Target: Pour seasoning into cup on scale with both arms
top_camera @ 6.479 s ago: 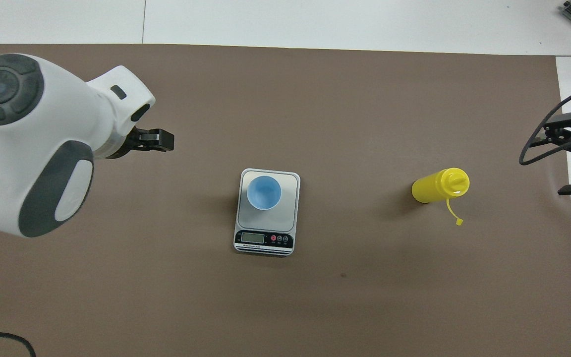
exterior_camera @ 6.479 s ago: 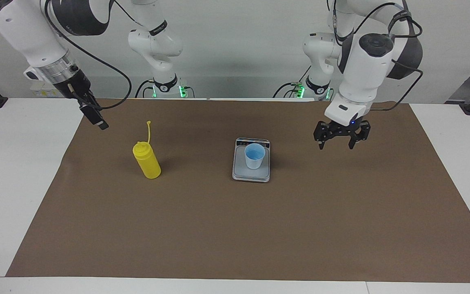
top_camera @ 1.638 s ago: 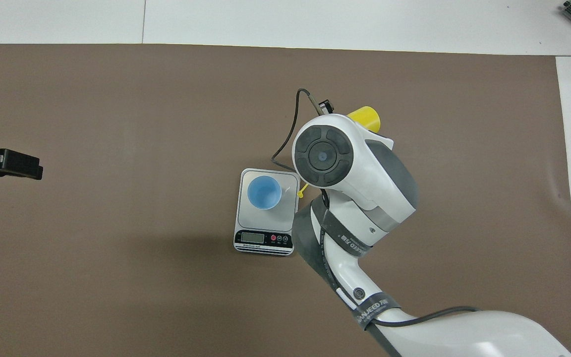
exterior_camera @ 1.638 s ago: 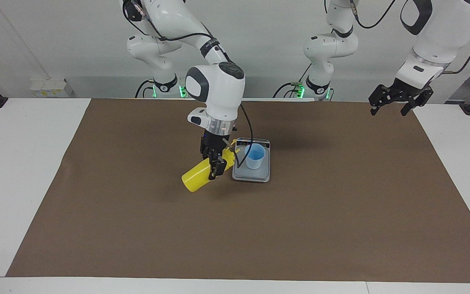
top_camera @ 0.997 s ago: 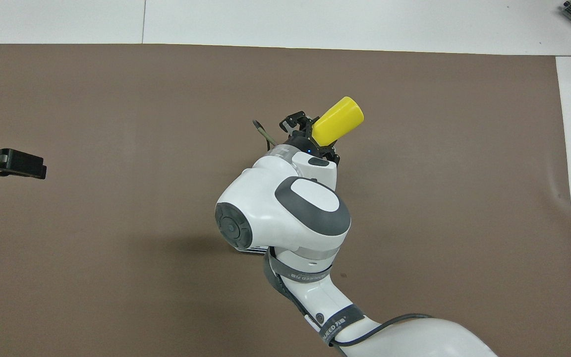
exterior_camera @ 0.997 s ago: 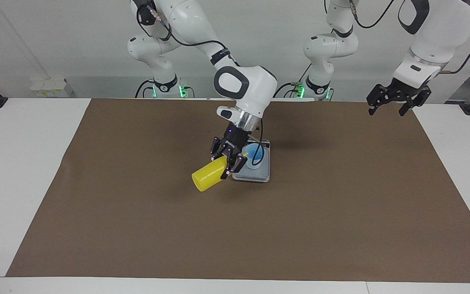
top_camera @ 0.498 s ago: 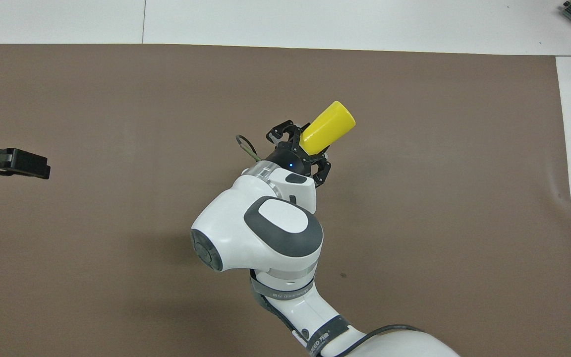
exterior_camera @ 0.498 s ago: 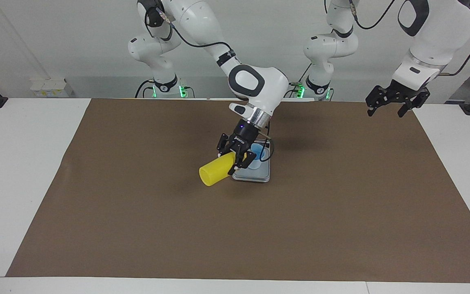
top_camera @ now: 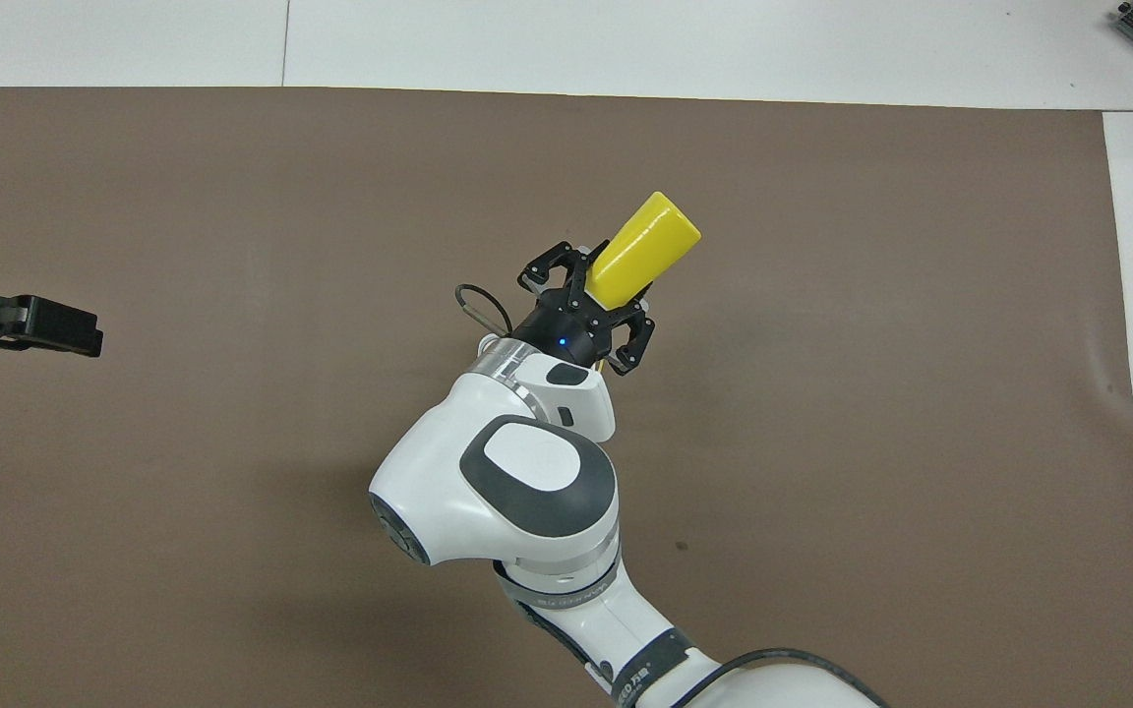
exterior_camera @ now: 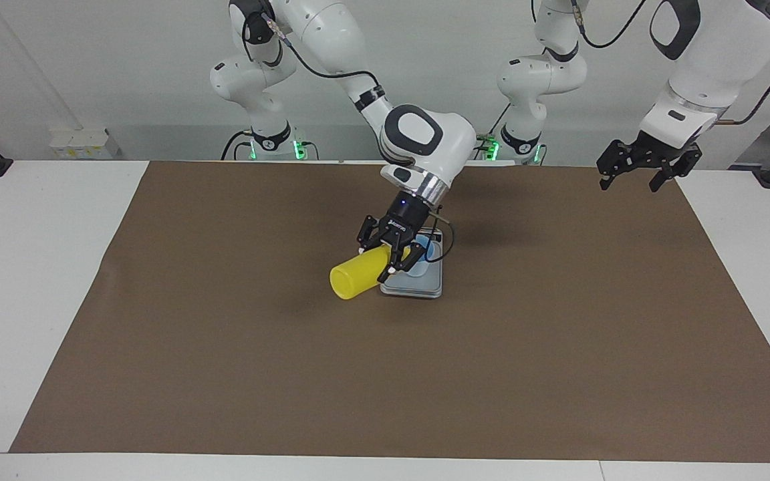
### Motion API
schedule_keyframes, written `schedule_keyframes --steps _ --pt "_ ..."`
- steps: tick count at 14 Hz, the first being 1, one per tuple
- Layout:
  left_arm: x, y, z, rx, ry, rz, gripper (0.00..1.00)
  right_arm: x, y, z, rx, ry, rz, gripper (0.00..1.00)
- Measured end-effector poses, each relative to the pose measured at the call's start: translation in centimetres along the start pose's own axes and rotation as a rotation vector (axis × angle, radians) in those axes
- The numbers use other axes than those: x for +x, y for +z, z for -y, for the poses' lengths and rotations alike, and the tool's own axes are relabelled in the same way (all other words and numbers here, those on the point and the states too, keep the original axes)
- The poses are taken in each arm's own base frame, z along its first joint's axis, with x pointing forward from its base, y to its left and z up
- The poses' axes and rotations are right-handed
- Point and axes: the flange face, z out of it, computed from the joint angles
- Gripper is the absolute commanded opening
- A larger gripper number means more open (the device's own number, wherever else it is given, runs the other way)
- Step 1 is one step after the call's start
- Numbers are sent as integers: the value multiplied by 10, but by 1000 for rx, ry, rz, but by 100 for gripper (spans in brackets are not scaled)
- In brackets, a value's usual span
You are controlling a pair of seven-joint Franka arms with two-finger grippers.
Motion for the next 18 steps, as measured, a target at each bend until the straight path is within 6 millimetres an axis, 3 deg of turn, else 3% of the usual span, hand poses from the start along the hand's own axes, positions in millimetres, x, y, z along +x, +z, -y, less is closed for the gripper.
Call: schedule_keyframes --steps 11,18 --pt "0 0 6 -1 -11 0 100 -5 3 -1 18 12 17 0" --pt "0 0 6 -1 -11 0 100 13 20 -2 2 85 87 0"
